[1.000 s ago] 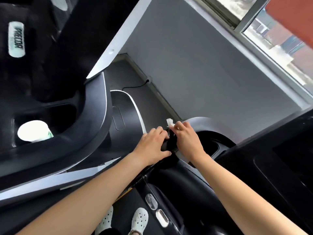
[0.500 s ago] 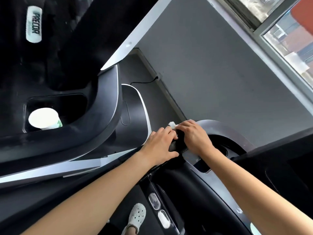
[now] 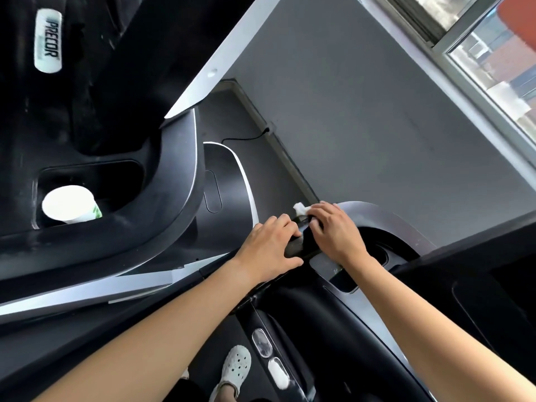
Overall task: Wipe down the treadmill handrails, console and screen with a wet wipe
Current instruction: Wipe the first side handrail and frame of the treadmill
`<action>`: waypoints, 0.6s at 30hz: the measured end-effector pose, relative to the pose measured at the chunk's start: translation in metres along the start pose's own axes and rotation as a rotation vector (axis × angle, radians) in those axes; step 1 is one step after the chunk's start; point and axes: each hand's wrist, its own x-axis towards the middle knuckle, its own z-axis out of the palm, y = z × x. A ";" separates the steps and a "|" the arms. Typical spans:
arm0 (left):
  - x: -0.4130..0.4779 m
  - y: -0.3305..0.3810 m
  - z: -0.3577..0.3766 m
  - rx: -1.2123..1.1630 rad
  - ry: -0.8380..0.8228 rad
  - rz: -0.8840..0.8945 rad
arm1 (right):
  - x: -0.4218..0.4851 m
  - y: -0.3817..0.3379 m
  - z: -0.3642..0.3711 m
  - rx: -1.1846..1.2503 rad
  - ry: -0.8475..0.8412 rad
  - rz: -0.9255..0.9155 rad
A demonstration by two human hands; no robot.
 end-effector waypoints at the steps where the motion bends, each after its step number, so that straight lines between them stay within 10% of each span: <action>1: 0.000 0.000 0.000 0.003 0.002 0.003 | 0.000 0.006 -0.003 -0.002 0.040 0.065; 18: 0.031 0.004 0.003 0.007 -0.066 -0.033 | -0.018 0.027 -0.011 -0.014 0.150 0.207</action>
